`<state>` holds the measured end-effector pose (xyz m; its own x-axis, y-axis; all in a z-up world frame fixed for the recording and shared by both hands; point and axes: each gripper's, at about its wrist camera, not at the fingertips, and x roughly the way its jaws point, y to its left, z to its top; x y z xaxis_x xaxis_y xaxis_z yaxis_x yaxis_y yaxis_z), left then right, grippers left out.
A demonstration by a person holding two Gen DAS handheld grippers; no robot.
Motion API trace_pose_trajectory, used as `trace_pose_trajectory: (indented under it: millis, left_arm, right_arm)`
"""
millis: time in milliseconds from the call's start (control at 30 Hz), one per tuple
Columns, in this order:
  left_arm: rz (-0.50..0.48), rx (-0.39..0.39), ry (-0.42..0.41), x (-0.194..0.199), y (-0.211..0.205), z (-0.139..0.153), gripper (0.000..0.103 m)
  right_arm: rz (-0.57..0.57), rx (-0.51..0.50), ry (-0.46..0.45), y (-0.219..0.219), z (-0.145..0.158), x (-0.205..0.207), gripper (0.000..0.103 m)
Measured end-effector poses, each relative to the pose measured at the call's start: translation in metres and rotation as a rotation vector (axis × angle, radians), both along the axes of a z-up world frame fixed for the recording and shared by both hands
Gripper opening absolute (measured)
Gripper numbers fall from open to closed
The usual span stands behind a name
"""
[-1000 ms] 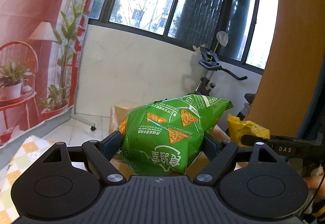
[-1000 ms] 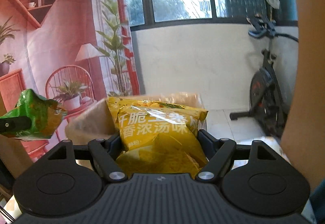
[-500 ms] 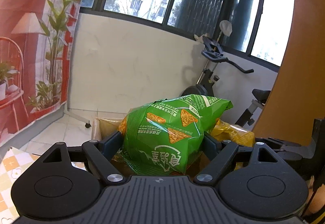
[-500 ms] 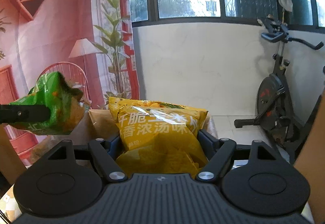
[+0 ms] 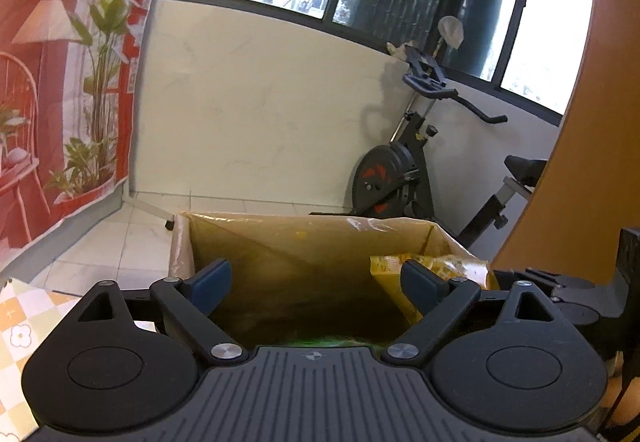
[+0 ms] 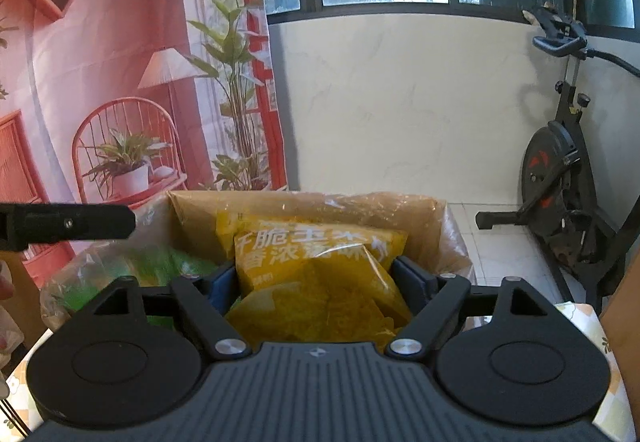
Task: Organize snacks
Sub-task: 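Carry both bags over the box and release them inside, then withdraw both tools from the box down toward the snack pile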
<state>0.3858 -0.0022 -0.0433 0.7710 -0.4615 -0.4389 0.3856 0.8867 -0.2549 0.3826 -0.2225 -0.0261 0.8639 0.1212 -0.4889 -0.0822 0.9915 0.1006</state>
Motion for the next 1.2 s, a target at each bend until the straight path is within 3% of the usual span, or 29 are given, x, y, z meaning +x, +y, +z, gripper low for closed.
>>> trace_pose_trajectory:
  millis: [233, 467, 667, 900, 1200]
  left_arm:
    - [0.002, 0.008, -0.009, -0.013, 0.004, 0.012, 0.093]
    - [0.006, 0.023, -0.034, -0.040, 0.010, 0.025, 0.093]
    - [0.008, 0.034, -0.044, -0.066, 0.022, 0.028, 0.093]
    - [0.008, 0.042, -0.036, -0.099, 0.039, 0.020, 0.093]
    - [0.027, 0.028, 0.011, -0.129, 0.061, -0.008, 0.093]
  right_arm:
    - [-0.014, -0.002, 0.019, 0.004, 0.003, -0.013, 0.083]
    - [-0.054, 0.020, 0.025, 0.004, 0.012, -0.031, 0.092]
    - [-0.067, 0.041, 0.003, 0.008, 0.023, -0.064, 0.092]
    - [-0.048, 0.055, 0.013, 0.023, 0.019, -0.108, 0.092]
    - [-0.054, 0.083, 0.078, 0.044, -0.015, -0.153, 0.092]
